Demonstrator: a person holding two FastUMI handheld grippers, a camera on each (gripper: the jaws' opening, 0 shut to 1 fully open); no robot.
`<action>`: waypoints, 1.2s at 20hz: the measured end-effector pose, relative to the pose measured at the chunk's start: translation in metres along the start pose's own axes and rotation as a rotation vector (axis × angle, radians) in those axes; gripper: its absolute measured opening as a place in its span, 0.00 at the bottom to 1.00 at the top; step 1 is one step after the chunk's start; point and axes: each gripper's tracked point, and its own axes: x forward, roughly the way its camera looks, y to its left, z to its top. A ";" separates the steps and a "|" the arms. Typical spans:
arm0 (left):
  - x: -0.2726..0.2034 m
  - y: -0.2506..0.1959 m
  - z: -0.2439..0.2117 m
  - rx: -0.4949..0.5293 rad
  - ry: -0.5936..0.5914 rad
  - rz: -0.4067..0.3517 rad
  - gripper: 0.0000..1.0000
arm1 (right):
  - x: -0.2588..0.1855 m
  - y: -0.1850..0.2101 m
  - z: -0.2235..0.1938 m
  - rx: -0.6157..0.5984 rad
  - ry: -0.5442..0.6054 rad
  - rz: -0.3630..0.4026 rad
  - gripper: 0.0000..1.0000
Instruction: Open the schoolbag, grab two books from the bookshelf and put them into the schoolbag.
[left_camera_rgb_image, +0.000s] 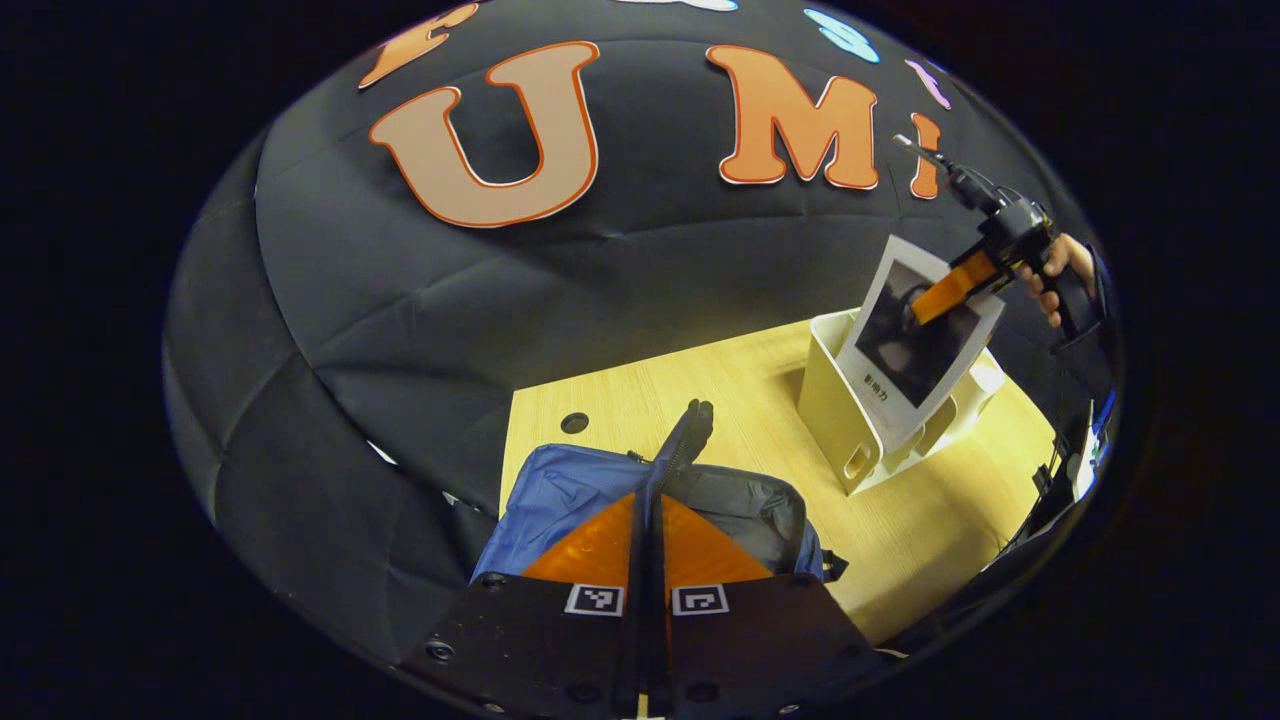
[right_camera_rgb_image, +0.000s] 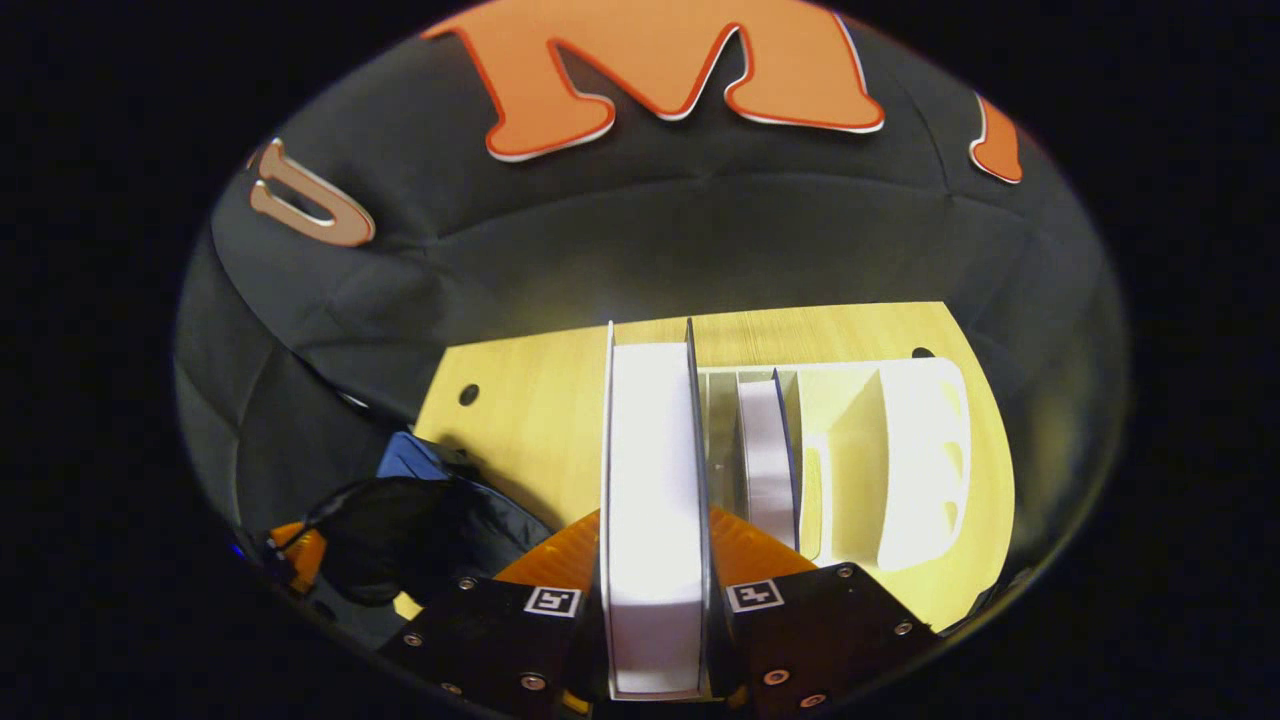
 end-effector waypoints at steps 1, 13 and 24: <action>-0.002 0.002 0.001 0.005 0.000 0.002 0.04 | -0.011 0.002 0.005 0.023 -0.023 0.023 0.38; -0.001 0.017 0.010 0.057 0.086 0.012 0.04 | -0.046 0.090 -0.041 0.191 -0.205 0.344 0.38; 0.007 0.012 0.008 0.027 0.103 -0.018 0.04 | 0.044 0.165 -0.132 0.392 -0.120 0.422 0.38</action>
